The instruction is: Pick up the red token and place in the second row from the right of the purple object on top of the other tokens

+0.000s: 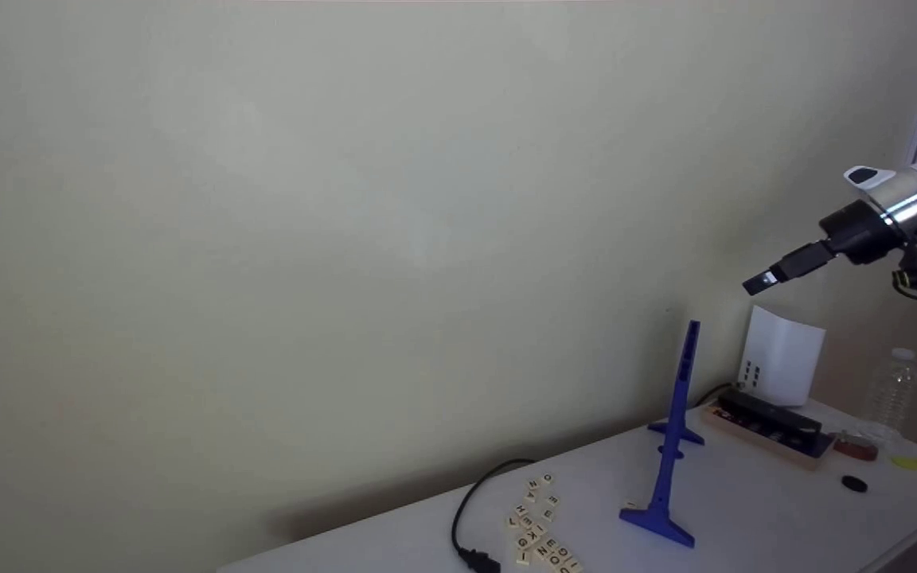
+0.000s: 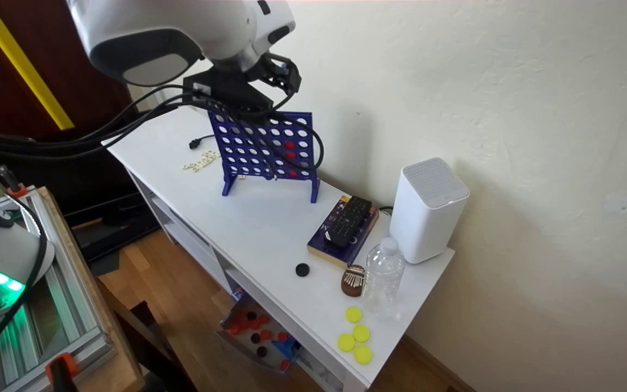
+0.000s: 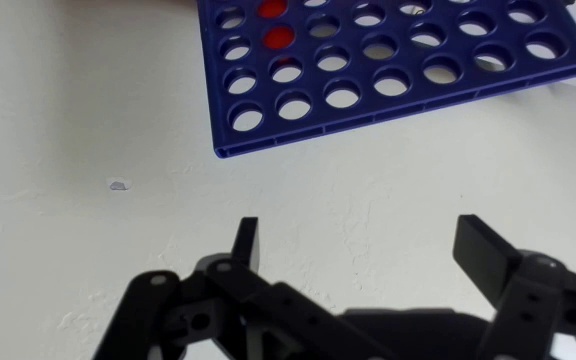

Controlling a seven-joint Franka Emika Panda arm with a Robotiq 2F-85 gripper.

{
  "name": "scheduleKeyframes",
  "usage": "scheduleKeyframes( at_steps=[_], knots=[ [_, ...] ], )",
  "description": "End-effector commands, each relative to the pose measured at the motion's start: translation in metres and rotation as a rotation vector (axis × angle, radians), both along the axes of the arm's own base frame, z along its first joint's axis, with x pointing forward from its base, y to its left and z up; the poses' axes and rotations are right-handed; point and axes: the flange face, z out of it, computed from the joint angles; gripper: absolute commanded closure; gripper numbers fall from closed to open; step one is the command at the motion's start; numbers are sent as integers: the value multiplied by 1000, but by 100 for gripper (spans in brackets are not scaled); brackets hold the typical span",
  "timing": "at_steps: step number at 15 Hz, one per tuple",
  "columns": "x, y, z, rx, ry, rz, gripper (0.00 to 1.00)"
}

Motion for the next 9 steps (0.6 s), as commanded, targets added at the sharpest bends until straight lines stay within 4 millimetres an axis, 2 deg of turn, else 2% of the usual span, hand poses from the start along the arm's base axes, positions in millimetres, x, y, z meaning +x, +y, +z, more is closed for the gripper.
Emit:
scheduleKeyframes(
  at_steps=[1, 5, 9],
  knots=[
    [-13, 3, 6, -26, 108, -57, 0],
    [-24, 4, 12, -20, 220, -90, 0],
    [-38, -4, 14, -23, 341, -140, 0]
  ],
)
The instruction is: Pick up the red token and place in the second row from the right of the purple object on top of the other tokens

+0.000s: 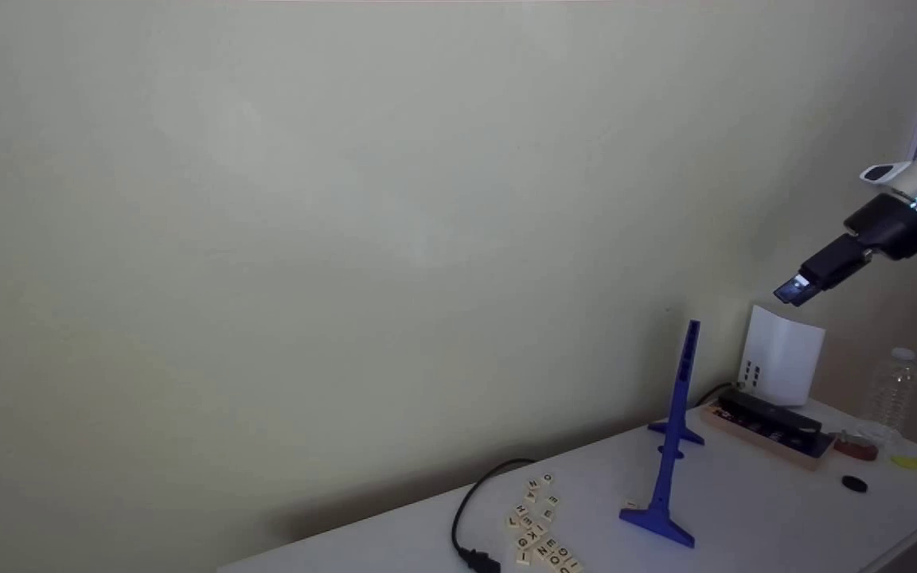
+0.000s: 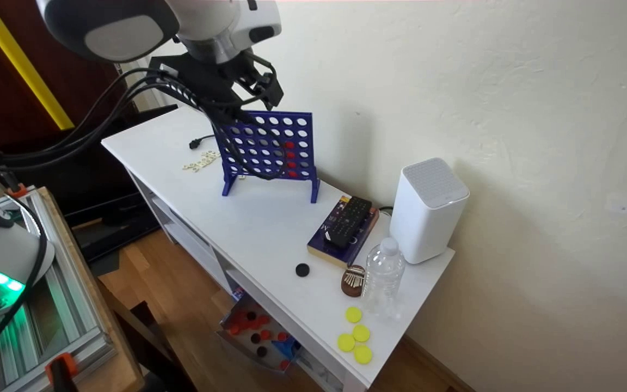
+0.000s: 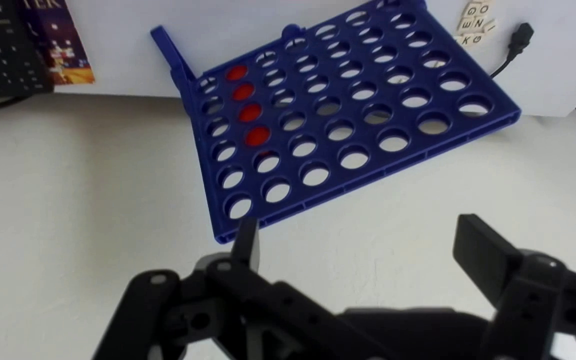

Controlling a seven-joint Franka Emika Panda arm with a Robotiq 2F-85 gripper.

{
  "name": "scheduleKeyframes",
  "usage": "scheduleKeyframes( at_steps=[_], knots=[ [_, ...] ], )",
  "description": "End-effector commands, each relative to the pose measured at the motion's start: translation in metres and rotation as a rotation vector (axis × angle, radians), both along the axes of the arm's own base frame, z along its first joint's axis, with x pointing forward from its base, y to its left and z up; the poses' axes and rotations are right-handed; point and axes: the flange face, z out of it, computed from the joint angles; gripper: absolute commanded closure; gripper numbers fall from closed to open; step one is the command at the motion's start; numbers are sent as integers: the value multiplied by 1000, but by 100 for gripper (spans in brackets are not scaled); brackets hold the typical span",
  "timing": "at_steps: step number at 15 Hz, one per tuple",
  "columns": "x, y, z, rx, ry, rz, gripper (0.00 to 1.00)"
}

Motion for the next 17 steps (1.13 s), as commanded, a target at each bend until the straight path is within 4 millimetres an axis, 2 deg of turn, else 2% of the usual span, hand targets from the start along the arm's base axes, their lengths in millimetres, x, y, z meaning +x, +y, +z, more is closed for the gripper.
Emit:
scheduleKeyframes(
  at_steps=[1, 10, 11, 12, 17],
  knots=[
    [-15, -8, 2, -42, 119, -59, 0],
    [-36, -32, 9, -136, 254, -133, 0],
    [-30, -33, 8, -149, 264, -135, 0],
    [-34, -32, 8, -94, 214, -116, 0],
    [-34, -31, 7, -91, 216, -115, 0]
  ],
)
